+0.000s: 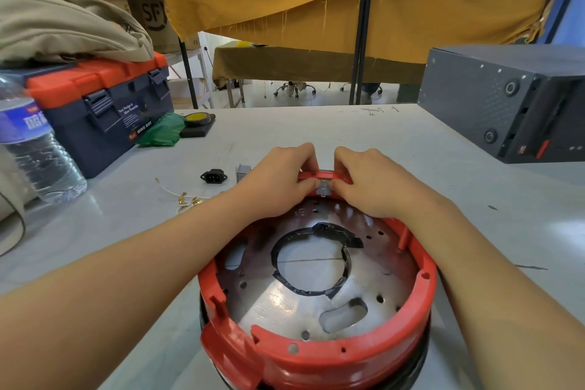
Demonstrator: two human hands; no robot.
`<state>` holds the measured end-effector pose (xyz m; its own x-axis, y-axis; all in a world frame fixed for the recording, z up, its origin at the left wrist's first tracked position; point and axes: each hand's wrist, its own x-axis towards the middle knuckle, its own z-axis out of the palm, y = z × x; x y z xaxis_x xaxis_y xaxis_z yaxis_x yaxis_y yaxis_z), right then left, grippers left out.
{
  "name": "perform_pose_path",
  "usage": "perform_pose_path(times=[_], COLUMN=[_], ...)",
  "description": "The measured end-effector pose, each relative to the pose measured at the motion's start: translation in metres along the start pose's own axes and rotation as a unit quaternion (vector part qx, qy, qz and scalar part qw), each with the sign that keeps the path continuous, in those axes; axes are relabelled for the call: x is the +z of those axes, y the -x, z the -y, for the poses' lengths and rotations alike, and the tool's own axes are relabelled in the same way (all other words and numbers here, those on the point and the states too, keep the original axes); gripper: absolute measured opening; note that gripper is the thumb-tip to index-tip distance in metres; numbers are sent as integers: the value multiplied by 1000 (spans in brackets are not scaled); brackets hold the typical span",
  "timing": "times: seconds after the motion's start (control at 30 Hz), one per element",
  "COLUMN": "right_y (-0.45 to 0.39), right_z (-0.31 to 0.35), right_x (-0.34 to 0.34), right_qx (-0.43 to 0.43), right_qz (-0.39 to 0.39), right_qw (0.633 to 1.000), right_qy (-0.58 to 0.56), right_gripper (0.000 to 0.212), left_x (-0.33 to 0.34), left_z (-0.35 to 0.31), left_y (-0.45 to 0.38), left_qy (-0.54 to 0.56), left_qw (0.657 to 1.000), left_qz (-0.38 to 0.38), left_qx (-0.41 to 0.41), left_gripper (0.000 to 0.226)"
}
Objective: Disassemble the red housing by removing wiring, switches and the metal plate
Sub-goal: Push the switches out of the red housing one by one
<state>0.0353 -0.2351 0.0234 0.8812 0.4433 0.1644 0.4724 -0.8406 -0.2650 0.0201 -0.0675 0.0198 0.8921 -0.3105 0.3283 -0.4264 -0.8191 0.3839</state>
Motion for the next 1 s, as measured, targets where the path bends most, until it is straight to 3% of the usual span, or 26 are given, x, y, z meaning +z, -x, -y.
perform_pose_path(times=[0.23,0.57,1.0], right_y=[2,1,-4], right_z=[-1,-1,-4], right_x=[0,2,2], right_qx=[2,13,9], right_qz=[1,-12,-8], right_qw=[1000,1000,1000], right_qy=[-21,14,-5], right_gripper=[18,31,23], left_x=[-1,0,-1], left_z=[0,0,1], left_y=[1,1,0], left_qy=[10,2,9], left_qw=[1000,1000,1000], left_qz=[16,10,20], left_qx=[7,16,13], left_gripper=[25,14,13])
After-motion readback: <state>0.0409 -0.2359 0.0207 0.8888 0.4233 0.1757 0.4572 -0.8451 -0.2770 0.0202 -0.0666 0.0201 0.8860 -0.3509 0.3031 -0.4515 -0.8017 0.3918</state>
